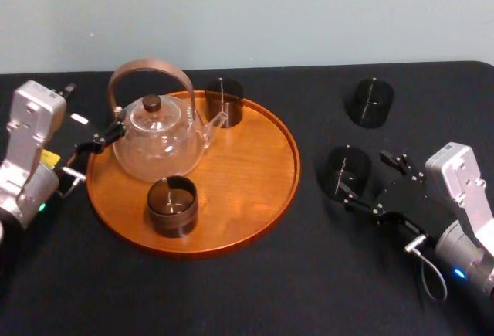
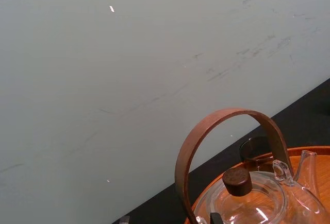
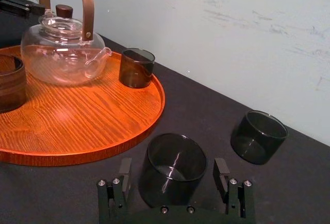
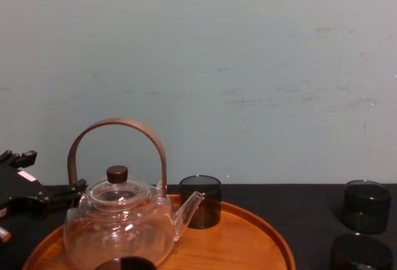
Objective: Pick up the glass from the table and place it on the tray.
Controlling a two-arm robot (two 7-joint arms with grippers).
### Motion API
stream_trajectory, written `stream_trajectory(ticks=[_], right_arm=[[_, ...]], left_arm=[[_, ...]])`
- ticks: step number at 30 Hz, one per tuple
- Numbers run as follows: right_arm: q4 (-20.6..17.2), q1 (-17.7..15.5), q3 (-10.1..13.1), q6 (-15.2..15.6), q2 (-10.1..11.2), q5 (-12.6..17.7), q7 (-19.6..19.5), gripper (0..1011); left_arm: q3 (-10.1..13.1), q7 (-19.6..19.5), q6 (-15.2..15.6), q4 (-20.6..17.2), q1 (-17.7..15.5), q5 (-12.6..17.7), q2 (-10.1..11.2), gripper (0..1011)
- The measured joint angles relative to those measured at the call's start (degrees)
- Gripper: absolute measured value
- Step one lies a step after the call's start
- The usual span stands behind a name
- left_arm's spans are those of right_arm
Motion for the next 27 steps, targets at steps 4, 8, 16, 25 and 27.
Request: stream_trajectory(ticks=[4,8,16,25,27], right_arm=[[0.6,0.2,0.3,0.0,-0.6,-0.4,0.5,1002],[1.2,0.5,0.5,0.1,-1.2,-0.7,1.2,1002],[3.9,2.1,0.8,0.3,-2.9,-1.5,2.5,1002],[6.2,3.7,1.2,0.6,-4.6,-2.2,3.8,1002],[6.8,4.1,1.3,0.6,-5.0,-2.5,4.2,1002]], left_arm=[[0.0,0.0,0.0,0.0,0.0,0.0,0.0,1010],[0.0,0.0,0.0,0.0,0.0,0.0,0.0,1010],[0.0,0.0,0.0,0.0,0.0,0.0,0.0,1010],[0.0,0.0,0.0,0.0,0.0,0.0,0.0,1010],[0.0,0.0,0.0,0.0,0.0,0.0,0.0,1010]])
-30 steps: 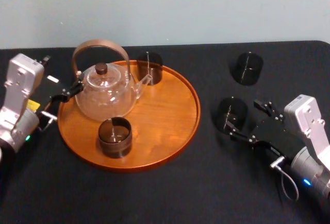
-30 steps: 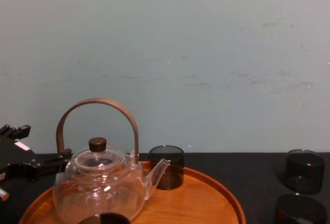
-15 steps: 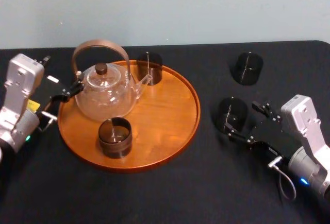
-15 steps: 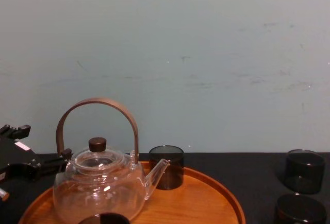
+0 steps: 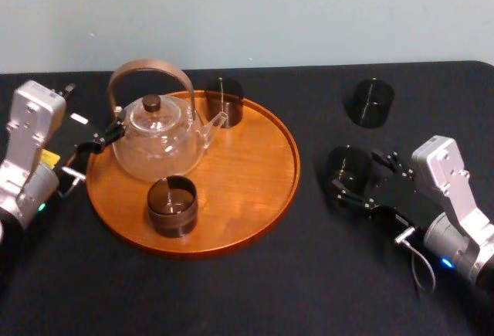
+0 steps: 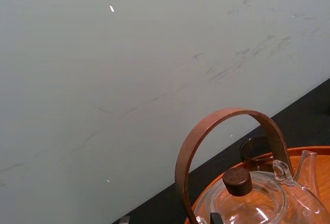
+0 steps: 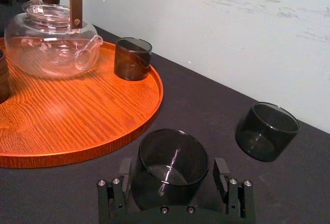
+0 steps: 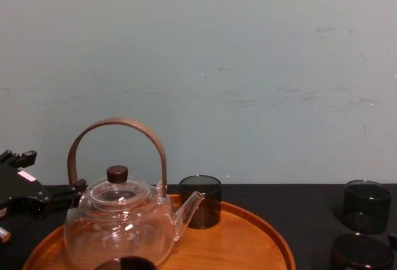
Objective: Pick up the glass from the table and place it on the tray.
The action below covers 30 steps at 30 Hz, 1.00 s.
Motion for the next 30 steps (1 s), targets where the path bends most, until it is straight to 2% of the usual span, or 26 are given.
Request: stream_trajectory(ticks=[12,20,30], right_arm=[[2.8,2.5,0.2,-0.2,-2.1,-0.9,2.7,1002],[6.0,4.1,0.6,-1.1,-3.9,-0.5,5.0,1002],[5.6,4.0,0.5,-1.1,-3.7,-0.5,4.9,1002]], left_arm=[[0.0,0.0,0.0,0.0,0.0,0.0,0.0,1010],[0.0,0.0,0.0,0.0,0.0,0.0,0.0,1010],[0.0,0.0,0.0,0.0,0.0,0.0,0.0,1010]])
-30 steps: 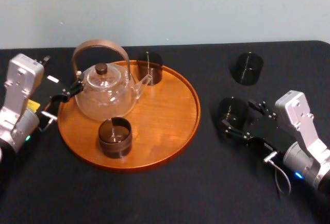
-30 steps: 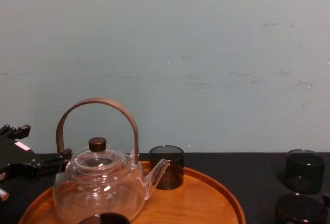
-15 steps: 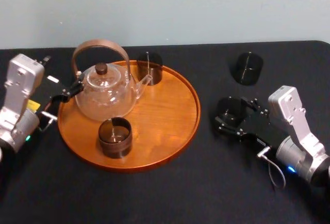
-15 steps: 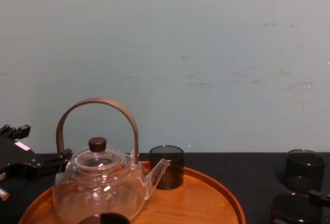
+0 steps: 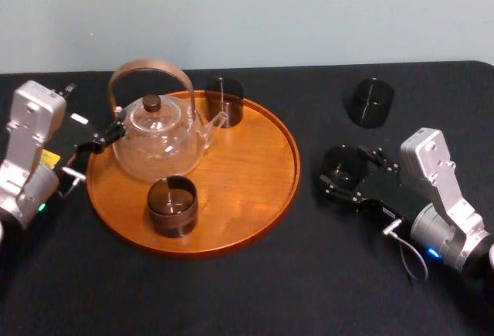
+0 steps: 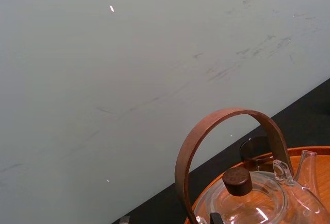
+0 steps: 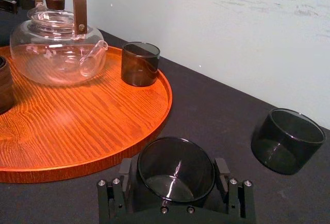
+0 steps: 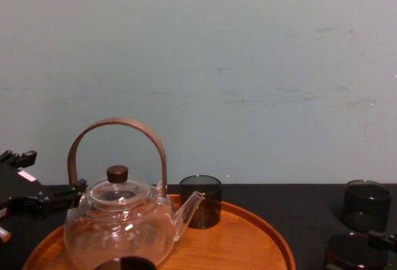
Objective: Pick up the glass from the table and place it on the tray.
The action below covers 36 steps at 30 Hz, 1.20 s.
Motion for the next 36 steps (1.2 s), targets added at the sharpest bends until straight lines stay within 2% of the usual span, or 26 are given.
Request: stream_trajectory(ticks=[2,7,23,36], right_arm=[[-0.1,0.0,0.0,0.0,0.0,0.0,0.0,1000],[-0.2,-0.1,0.0,0.0,0.1,0.0,-0.1,922],[-0.5,0.0,0.0,0.2,-0.1,-0.1,0.4,920],[-6.1,0.8,-0.6,2.3,-0.5,-1.9,1.4,920]], left_arm=[[0.0,0.0,0.0,0.0,0.0,0.0,0.0,1010],[0.0,0.0,0.0,0.0,0.0,0.0,0.0,1010],[0.0,0.0,0.0,0.0,0.0,0.0,0.0,1010],[0.0,0.0,0.0,0.0,0.0,0.0,0.0,1009]])
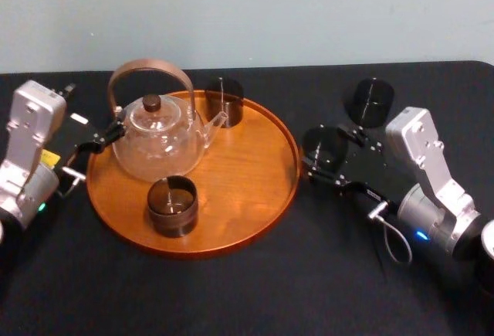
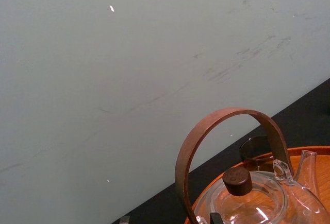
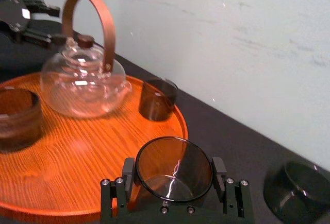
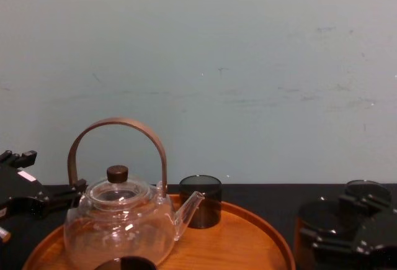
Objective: Pick up the glass from the table and place it on the tray.
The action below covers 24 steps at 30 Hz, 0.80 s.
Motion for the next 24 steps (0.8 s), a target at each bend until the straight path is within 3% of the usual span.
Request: stream_trajectory(ticks=[10,24], right_arm=[[-1.4,2.7,-2.4,1.4,-1.3,-0.6,1.5,920],[1.8,6.3,-6.8,0.7,-4.0,-1.0,3.2,920]], left_arm=[[0.0,0.0,0.0,0.0,0.0,0.0,0.0,1010],[0.0,0.0,0.0,0.0,0.0,0.0,0.0,1010]])
